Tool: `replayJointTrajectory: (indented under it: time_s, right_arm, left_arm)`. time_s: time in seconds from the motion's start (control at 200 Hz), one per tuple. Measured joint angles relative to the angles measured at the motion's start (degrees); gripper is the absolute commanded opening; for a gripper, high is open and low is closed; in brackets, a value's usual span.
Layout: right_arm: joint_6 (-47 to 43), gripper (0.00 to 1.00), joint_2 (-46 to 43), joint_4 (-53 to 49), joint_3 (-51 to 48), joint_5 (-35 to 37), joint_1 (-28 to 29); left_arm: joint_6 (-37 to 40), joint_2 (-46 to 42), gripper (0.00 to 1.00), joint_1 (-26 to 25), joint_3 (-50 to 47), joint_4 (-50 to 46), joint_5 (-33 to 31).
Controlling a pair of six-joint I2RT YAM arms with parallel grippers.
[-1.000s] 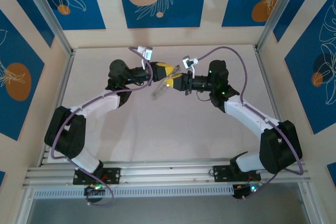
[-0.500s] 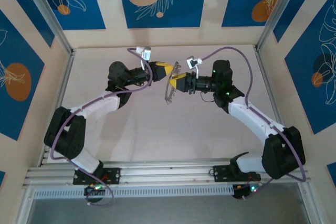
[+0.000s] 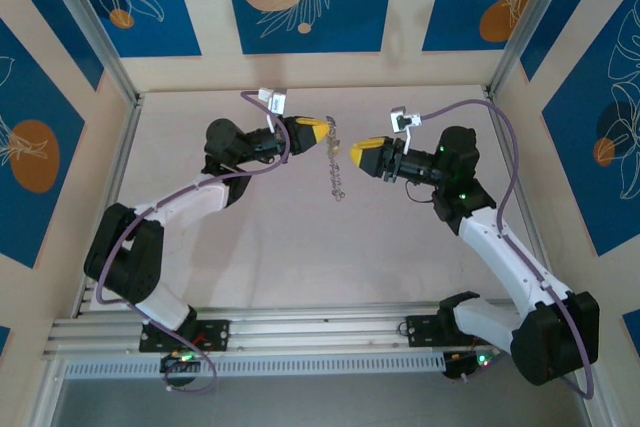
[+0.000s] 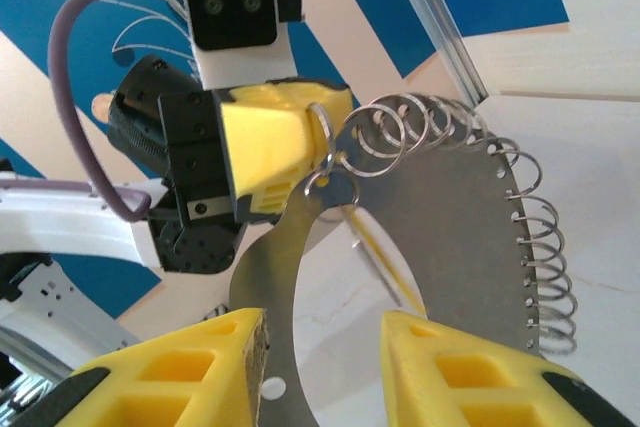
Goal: Put the keys on the keyring
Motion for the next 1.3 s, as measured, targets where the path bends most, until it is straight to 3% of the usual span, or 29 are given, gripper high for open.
replayJointTrajectory:
  time_s: [0.475,0.83,1.21,1.3]
  right_arm:
    - [5.77,0.33,6.97,8.00,5.40,2.75,3.34]
    - [6.38,0.19,9.42,8.59,6.23,2.93,4.09]
    - [6.40,0.12,9.84,9.25,7.08,2.69,4.09]
    - [6.40,0.00,9.88,9.25,7.13,2.60,4.09]
  left_arm:
    - [0.00,0.09,0.00,-0.63,0.00,0.20,0.00]
    - [0.00,0.11,0.00,-0.74,0.00,0.20,0.00]
    - [0.00,0.20,0.00,-0.85,0.00,0.22,-0.20]
    - [-0.02,0.22,0.00,-0.85,0.00,0.20,-0.50]
